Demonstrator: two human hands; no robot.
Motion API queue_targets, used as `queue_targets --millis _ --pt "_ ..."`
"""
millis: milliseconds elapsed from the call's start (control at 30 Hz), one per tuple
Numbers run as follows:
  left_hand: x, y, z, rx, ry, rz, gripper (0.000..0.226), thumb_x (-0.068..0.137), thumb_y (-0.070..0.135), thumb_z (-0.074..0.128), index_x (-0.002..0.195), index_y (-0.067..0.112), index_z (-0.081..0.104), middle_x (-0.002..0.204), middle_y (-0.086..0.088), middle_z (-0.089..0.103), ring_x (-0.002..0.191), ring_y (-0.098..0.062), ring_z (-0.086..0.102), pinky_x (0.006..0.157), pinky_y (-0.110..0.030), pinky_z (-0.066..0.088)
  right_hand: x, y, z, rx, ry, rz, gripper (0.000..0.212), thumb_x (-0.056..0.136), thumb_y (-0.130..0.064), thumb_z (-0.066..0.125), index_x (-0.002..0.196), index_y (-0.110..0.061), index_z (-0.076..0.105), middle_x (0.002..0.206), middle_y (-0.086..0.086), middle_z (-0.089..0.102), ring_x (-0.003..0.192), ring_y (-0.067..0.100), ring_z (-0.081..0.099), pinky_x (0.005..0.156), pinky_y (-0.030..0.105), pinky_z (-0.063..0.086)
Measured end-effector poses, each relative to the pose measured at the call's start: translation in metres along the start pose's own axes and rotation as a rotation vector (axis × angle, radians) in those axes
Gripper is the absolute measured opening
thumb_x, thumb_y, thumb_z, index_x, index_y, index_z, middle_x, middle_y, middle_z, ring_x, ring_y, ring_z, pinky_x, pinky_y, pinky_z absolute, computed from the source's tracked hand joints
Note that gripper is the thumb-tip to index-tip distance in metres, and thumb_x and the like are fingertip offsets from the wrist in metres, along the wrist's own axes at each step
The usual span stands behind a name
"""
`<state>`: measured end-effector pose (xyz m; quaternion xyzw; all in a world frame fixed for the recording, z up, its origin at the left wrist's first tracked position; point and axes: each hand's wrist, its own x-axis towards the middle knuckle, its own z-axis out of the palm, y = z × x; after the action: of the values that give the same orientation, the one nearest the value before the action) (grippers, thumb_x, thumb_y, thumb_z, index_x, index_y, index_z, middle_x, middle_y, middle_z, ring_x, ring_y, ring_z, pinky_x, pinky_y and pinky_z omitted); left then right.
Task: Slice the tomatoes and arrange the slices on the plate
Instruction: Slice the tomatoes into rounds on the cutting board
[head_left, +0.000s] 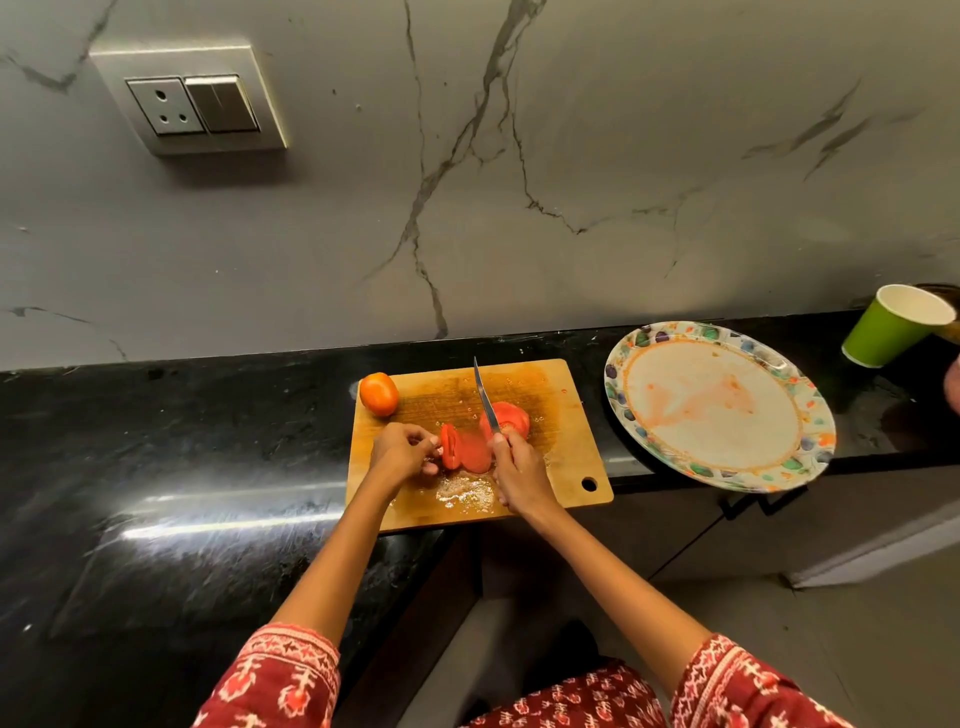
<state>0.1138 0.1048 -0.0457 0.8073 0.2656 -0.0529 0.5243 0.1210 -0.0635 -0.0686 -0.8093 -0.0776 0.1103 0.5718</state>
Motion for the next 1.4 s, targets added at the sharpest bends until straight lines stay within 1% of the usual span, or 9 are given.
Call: queue_targets --millis 133,300,467,567,667,800,1033,1200,1400 --pt "0.002 0.002 0.001 0.061 -0.063 0.073 0.017 0.087 -0.001 0.058 0.077 0.01 0.063 0.079 -0.007 0.063 0.063 -0.013 0.06 0.051 -0.014 0.052 0.0 0.0 -0.006 -0.016 -0.024 0.022 0.026 0.103 -0.025 0.032 0.093 -0.012 0.052 0.061 -0.005 0.044 0.04 0.001 0.044 0.042 0.015 0.032" --pt "0.006 0.013 0.007 0.118 -0.082 0.192 0.019 0.078 -0.005 0.066 0.089 0.009 0.059 0.096 -0.011 0.064 0.077 -0.022 0.065 0.065 -0.027 0.057 0.012 -0.01 -0.021 -0.032 0.001 0.036 0.023 0.103 -0.027 0.03 0.101 -0.017 0.052 0.06 -0.006 0.047 0.039 -0.001 0.047 0.039 0.012 0.033" --pt "0.013 0.027 0.015 0.342 -0.168 0.21 0.04 0.074 0.004 0.073 0.11 0.01 0.057 0.1 0.0 0.057 0.083 -0.013 0.057 0.072 -0.022 0.049 0.01 -0.009 -0.029 -0.036 -0.009 0.086 0.025 0.102 -0.027 0.034 0.109 -0.013 0.053 0.068 -0.009 0.048 0.041 -0.008 0.049 0.037 0.009 0.034" --pt "0.016 0.025 0.016 0.413 -0.139 0.203 0.031 0.074 0.009 0.075 0.103 0.01 0.062 0.094 0.001 0.059 0.089 -0.013 0.056 0.075 -0.024 0.047 -0.002 -0.007 -0.032 -0.021 -0.089 0.097 0.022 0.101 -0.022 0.037 0.09 -0.009 0.05 0.059 -0.002 0.046 0.032 0.0 0.043 0.034 0.012 0.03" --pt "0.016 0.019 0.015 0.264 -0.1 0.186 0.024 0.074 0.004 0.074 0.095 0.009 0.065 0.088 -0.002 0.062 0.087 -0.016 0.059 0.071 -0.024 0.051 -0.014 -0.003 -0.033 -0.032 -0.163 0.1 0.024 0.102 -0.022 0.036 0.093 -0.004 0.05 0.052 0.0 0.043 0.03 0.002 0.039 0.032 0.015 0.029" --pt "0.014 0.017 0.012 0.146 -0.195 0.117 0.022 0.075 0.0 0.071 0.093 0.008 0.064 0.083 -0.004 0.063 0.085 -0.02 0.062 0.072 -0.031 0.056 -0.012 0.001 -0.034 -0.021 -0.114 0.127 0.031 0.101 -0.025 0.037 0.098 0.003 0.05 0.053 0.0 0.043 0.031 0.003 0.039 0.032 0.017 0.03" --pt "0.011 0.012 0.009 0.12 -0.19 0.163 0.019 0.078 -0.001 0.068 0.08 0.017 0.066 0.084 -0.004 0.063 0.09 -0.023 0.061 0.082 -0.038 0.054 -0.007 -0.005 -0.038 -0.059 -0.127 0.018 0.023 0.101 -0.021 0.038 0.091 -0.008 0.054 0.057 -0.001 0.045 0.033 0.002 0.042 0.035 0.014 0.033" --pt "0.012 0.01 0.006 0.196 -0.162 0.222 0.01 0.083 0.006 0.065 0.084 0.016 0.065 0.092 -0.007 0.064 0.093 -0.025 0.06 0.084 -0.041 0.052 -0.005 -0.004 -0.04 -0.119 -0.135 -0.024 0.022 0.1 -0.022 0.04 0.082 -0.022 0.054 0.056 -0.005 0.046 0.036 0.0 0.043 0.039 0.015 0.034" --pt "0.01 0.015 0.015 0.327 -0.126 0.286 0.011 0.078 0.006 0.07 0.089 0.009 0.07 0.087 -0.003 0.065 0.086 -0.016 0.058 0.076 -0.028 0.049 -0.01 -0.005 -0.041 -0.144 -0.216 0.048 0.025 0.101 -0.02 0.039 0.086 -0.008 0.056 0.052 -0.003 0.045 0.028 0.002 0.038 0.034 0.015 0.031"
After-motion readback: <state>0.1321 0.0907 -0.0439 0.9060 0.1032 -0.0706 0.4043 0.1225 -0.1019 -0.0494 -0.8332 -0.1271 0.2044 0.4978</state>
